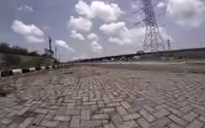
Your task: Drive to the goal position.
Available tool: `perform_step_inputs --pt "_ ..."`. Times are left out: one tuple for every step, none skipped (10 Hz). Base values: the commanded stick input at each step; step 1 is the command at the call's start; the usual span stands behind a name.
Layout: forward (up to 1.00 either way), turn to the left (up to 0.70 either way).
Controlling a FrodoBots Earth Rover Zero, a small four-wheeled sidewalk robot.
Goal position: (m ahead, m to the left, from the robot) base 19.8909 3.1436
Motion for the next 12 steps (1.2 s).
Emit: perform_step_inputs --pt "1.0 0.0" --pt "1.0 0.0" --pt "1.0 0.0" --pt "1.0 0.0" --pt "1.0 0.0" --pt "1.0 0.0" --pt "1.0 0.0" --pt "1.0 0.0" --pt "1.0 0.0" --pt "1.0 0.0" --pt "1.0 0.0" --pt "1.0 0.0"
